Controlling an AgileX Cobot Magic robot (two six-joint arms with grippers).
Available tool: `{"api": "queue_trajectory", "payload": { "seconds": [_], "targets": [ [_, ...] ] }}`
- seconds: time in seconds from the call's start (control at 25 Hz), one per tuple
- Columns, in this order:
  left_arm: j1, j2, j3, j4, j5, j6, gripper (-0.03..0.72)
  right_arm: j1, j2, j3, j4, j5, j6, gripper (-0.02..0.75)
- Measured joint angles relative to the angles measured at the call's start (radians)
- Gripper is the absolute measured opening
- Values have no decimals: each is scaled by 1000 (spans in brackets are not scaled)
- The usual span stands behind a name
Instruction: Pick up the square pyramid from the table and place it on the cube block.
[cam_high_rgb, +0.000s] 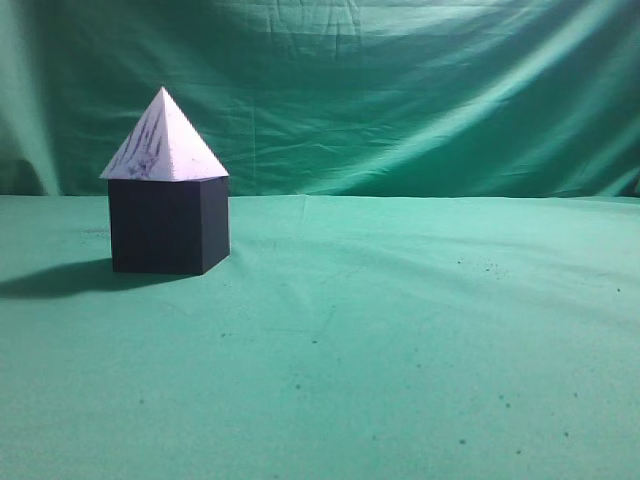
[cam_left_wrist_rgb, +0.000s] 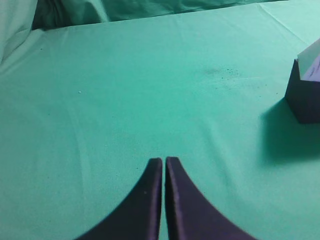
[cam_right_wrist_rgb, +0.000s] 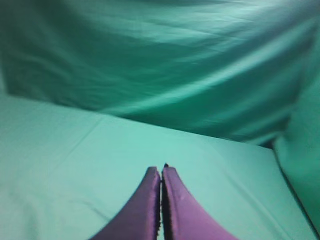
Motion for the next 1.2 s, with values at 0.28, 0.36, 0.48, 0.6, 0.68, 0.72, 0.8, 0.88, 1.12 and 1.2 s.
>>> {"api": "queue_trajectory", "payload": {
  "seconds": [0.28, 0.36, 0.48, 0.6, 0.68, 0.72, 0.8, 0.88, 1.12, 1.2],
  "targets": [
    [0, 0, 0, 0, 0, 0, 0, -202, -240, 297, 53, -70, 22, 0],
    [0, 0, 0, 0, 0, 0, 0, -209, -269, 364, 53, -74, 22, 0],
    [0, 0, 0, 0, 0, 0, 0, -209, -274, 428, 53, -60, 22, 0],
    [0, 0, 0, 0, 0, 0, 0, -209, -273, 432, 53, 15, 23, 0],
    [0, 0, 0, 0, 0, 0, 0, -209, -273, 432, 53, 30, 18, 0],
    [0, 0, 0, 0, 0, 0, 0, -209, -273, 432, 53, 32, 18, 0],
    [0, 0, 0, 0, 0, 0, 0, -209, -273, 432, 53, 34, 16, 0],
    [0, 0, 0, 0, 0, 0, 0, -209, -273, 432, 53, 34, 16, 0],
    [0, 0, 0, 0, 0, 0, 0, -209, -273, 432, 53, 37, 16, 0],
    [0, 0, 0, 0, 0, 0, 0, -209, -273, 433, 53, 39, 16, 0]
  ]
}}
